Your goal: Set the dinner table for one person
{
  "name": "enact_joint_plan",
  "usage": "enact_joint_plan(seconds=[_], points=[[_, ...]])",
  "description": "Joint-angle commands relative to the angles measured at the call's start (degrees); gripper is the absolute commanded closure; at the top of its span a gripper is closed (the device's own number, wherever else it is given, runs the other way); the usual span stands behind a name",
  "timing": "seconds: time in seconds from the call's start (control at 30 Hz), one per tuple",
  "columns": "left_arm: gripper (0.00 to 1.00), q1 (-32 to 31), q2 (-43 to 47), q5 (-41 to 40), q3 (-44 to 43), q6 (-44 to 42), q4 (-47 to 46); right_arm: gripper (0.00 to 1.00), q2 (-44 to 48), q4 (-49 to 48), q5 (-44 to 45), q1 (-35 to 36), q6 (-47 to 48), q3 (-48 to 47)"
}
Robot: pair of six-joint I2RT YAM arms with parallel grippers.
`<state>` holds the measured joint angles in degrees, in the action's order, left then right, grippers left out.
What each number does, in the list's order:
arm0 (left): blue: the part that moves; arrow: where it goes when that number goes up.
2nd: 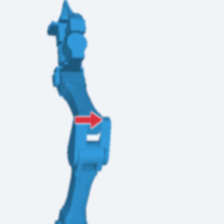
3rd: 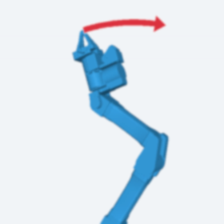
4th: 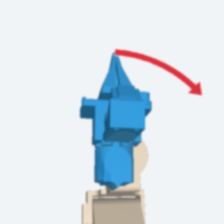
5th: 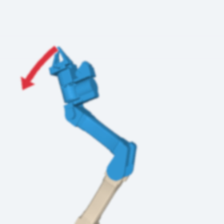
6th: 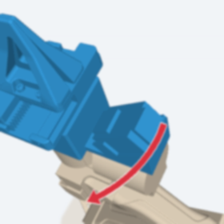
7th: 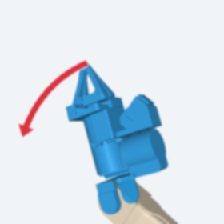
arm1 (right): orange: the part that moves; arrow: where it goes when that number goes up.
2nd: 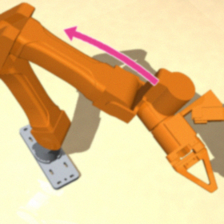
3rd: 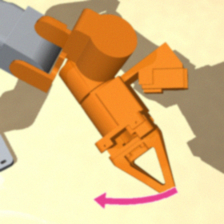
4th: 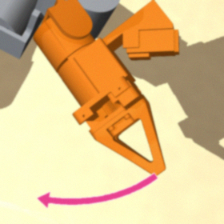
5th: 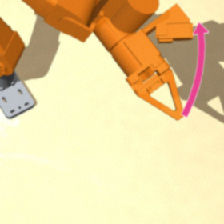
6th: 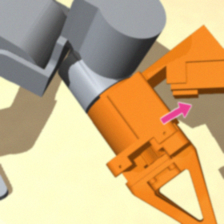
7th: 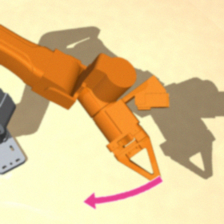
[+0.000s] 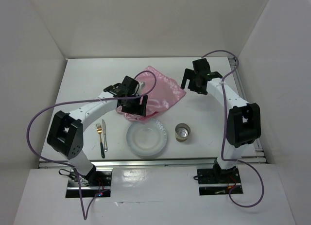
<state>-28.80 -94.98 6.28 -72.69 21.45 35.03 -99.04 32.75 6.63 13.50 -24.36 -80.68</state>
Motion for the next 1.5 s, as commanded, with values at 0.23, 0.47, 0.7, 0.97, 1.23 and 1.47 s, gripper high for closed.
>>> enact_joint_plan(seconds=[0.23,0.47,0.7,0.97,1.23,1.47], points=[[0.17,-0.2,6.5,0.2,-1.9,-6.2,1.4,0.00,1.5,1.2,-0.6,-0.8,0.4,0.0],[0.25,-0.2,7.6,1.5,0.3,-8.4,0.4,0.00,4.0,-1.3,-3.0,-1.4,0.4,2.0],[0.30,-3.0,2.8,-2.1,-1.3,-5.6,0.1,0.00,4.2,-1.7,-5.6,-1.4,0.4,3.3],[0.33,-3.0,-2.7,-4.8,-1.2,-6.2,0.1,0.00,4.7,-1.2,-5.0,-1.4,0.9,3.3],[0.45,-3.0,-4.9,-7.6,-2.3,-5.6,-1.1,0.00,4.7,-0.1,-6.2,-1.4,0.9,3.3],[1.00,-3.0,-4.3,-6.5,-5.4,-5.6,0.6,0.00,4.7,-0.7,-11.1,-1.4,1.4,5.1]])
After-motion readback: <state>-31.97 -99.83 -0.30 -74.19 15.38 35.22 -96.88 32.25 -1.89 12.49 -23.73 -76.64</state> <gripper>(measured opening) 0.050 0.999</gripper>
